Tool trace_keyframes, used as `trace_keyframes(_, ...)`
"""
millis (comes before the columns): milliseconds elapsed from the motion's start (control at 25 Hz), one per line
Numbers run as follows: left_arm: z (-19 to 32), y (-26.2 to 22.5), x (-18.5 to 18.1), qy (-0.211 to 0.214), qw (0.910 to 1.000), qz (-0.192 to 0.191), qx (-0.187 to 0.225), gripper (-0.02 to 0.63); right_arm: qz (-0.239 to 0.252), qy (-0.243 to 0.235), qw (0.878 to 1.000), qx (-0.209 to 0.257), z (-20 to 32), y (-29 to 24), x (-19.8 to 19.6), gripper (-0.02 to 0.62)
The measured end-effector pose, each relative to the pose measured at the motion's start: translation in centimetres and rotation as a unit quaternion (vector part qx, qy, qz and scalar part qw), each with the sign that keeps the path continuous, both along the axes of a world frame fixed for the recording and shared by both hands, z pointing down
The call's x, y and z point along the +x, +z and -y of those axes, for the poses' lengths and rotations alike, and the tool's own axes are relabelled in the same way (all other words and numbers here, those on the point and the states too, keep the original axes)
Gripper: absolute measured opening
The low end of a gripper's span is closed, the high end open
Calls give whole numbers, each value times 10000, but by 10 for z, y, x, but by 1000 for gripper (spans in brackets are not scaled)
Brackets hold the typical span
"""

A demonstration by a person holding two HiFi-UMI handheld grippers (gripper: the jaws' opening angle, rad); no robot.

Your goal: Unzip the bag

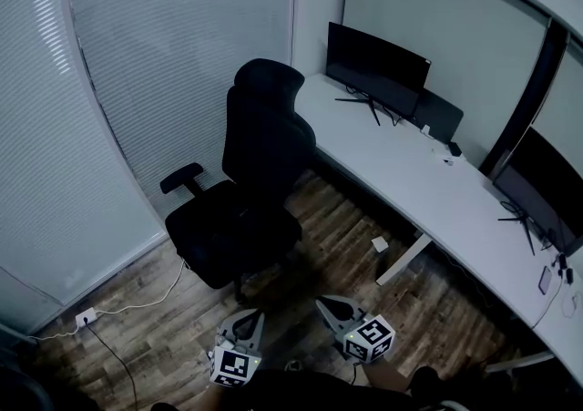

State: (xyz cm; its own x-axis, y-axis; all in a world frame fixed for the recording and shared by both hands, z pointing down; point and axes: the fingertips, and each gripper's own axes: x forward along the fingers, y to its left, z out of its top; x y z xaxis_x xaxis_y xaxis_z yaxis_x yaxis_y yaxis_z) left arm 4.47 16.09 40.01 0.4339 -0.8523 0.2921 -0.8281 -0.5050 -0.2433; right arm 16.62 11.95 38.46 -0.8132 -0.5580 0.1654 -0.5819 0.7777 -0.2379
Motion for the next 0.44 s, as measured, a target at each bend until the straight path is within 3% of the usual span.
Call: trace_keyframes(440, -5, -5, 6, 47, 10000, -15, -62, 18, -9, 4, 10000, -70, -7, 4, 0, 43)
